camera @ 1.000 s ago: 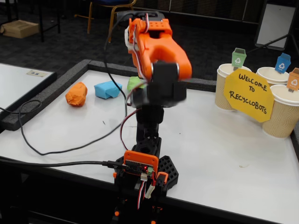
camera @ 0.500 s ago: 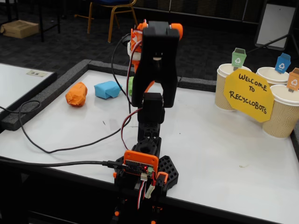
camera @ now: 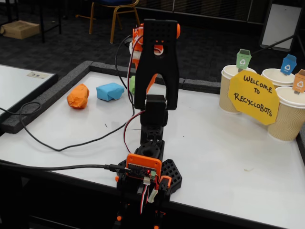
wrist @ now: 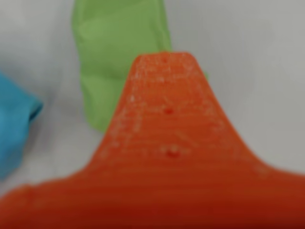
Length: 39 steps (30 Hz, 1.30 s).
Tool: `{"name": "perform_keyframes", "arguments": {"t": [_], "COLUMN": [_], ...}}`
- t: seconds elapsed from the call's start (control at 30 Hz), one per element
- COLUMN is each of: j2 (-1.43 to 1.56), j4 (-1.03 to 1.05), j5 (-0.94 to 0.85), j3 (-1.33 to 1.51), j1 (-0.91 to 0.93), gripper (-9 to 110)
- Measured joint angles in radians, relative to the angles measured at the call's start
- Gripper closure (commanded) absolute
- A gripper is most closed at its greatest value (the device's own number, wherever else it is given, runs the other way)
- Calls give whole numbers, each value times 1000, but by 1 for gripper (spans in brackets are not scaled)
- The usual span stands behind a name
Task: Sort rubbish by color.
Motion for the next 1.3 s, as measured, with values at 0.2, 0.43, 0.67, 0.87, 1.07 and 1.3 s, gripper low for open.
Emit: {"name": "perform_keyframes", "arguments": {"t": [0.2,0.43,0.67,0.87,1.07,1.3], "j2": [-58,-60,-124,-235,-305,-325], "j4": [14,69,69,69,11,-52], "j5": [0,0,0,0,0,2], "j3": [-81,-173,-250,-318,-396,-419], "j1": [0,0,-23,-49,-51,-40], "gripper": [75,75,75,76,92,101]}}
